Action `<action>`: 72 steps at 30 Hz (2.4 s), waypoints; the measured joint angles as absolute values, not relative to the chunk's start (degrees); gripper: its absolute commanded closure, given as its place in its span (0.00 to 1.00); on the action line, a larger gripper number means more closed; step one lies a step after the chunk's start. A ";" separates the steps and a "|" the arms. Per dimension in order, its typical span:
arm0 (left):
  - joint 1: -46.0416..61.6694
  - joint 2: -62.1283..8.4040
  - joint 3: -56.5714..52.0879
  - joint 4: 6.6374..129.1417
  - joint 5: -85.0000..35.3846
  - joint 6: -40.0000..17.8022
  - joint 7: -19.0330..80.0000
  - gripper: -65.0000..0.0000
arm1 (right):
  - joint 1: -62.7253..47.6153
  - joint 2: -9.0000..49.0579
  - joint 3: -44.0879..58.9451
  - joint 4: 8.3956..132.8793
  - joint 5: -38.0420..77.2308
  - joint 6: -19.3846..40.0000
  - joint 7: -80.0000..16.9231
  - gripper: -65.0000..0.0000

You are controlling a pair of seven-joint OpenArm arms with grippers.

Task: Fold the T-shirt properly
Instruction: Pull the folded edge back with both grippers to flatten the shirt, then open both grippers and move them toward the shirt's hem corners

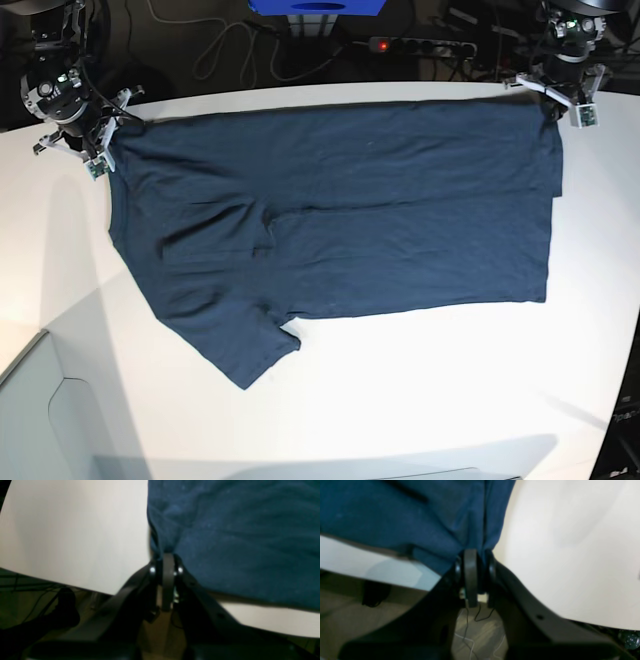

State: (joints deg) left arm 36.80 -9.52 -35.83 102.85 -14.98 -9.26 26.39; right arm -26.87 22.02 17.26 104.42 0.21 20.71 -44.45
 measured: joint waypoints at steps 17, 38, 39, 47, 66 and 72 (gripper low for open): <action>36.86 -10.00 -35.79 104.03 -14.92 -9.23 26.48 0.58 | -26.94 21.91 20.29 104.42 0.16 20.71 -44.69 0.37; 9.43 -12.91 -39.40 97.23 -13.37 -8.99 26.89 0.50 | -10.24 17.89 21.45 104.55 0.25 20.69 -44.84 0.35; 6.85 -13.78 -37.58 94.56 -12.64 -9.17 27.05 0.50 | -9.19 17.98 20.43 104.55 0.16 20.69 -44.62 0.35; -14.81 -17.47 -28.27 66.63 -8.38 -8.62 25.85 0.50 | -5.17 18.15 15.07 104.36 0.08 20.67 -44.80 0.35; -31.62 -20.78 -15.22 30.83 -8.75 -8.36 5.98 0.51 | -4.25 18.26 14.48 98.21 0.08 20.71 -44.77 0.35; -31.79 -20.80 -15.22 30.85 -8.78 -8.38 6.17 0.51 | -0.25 18.24 14.33 94.26 0.16 20.69 -44.29 0.35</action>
State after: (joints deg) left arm -31.79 -20.80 -15.22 30.85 -8.78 -8.38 6.17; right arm -0.25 18.24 14.33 94.26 0.16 20.69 -44.29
